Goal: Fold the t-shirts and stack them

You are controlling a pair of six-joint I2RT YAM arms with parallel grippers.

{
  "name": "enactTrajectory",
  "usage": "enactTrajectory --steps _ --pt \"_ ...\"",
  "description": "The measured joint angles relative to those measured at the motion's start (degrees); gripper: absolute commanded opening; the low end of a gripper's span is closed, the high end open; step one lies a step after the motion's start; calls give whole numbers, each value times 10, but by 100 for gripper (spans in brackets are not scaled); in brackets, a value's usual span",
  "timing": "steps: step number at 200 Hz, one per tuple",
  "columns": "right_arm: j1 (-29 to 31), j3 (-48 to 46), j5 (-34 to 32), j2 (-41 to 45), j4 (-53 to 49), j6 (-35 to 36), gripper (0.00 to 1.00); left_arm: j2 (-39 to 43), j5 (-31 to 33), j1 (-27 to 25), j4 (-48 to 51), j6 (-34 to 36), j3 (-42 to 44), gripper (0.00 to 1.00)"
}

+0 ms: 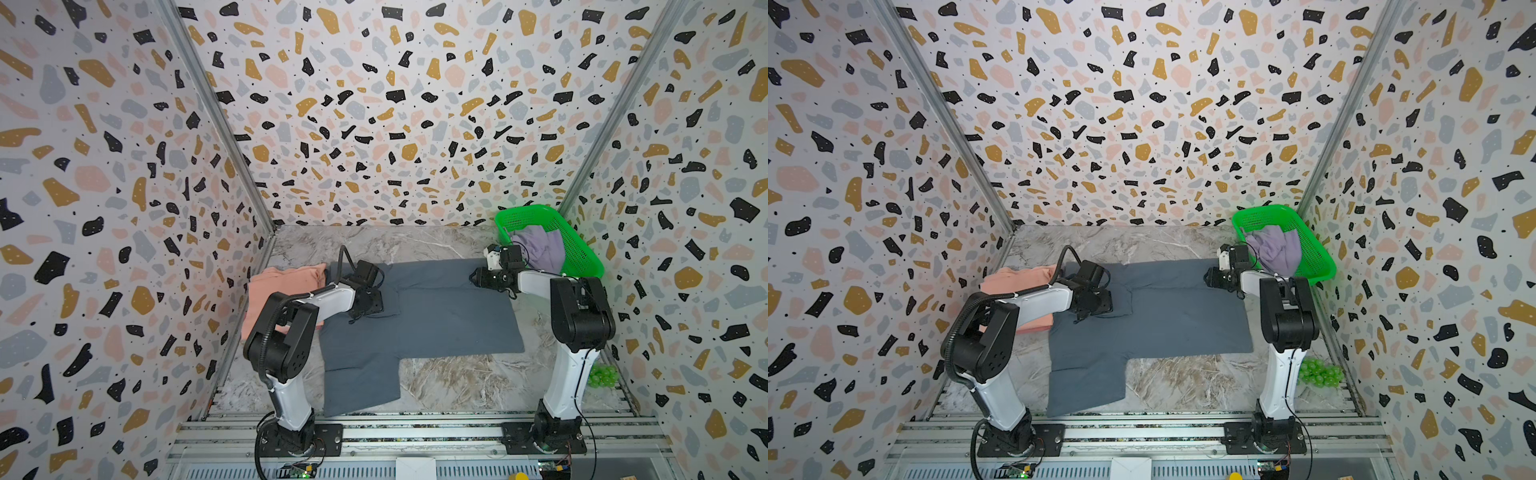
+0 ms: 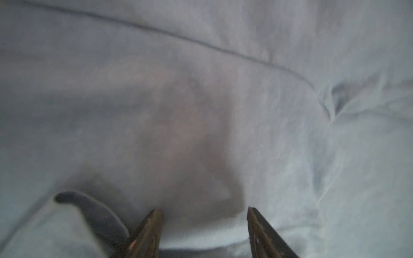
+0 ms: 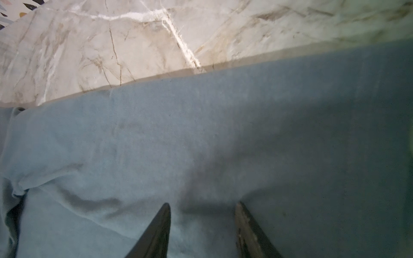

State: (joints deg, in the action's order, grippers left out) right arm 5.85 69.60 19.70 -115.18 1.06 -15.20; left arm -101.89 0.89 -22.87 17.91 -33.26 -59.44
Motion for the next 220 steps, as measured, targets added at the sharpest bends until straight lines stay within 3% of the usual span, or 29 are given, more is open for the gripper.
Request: enactTrajectory --steps 48,90,132,168,220 --pt "0 2 -12 0 -3 -2 48 98 -1 0 40 -22 84 63" --pt "0 5 -13 0 -6 -3 50 158 12 0 59 -33 69 71" --pt "-1 5 -11 1 -7 -4 50 4 15 24 21 -2 -79 71" --pt "-1 23 -18 -9 -19 -14 50 -111 12 53 -10 12 -131 70" --pt "-2 191 -42 -123 -44 -31 50 -230 -12 82 -20 37 -300 70"
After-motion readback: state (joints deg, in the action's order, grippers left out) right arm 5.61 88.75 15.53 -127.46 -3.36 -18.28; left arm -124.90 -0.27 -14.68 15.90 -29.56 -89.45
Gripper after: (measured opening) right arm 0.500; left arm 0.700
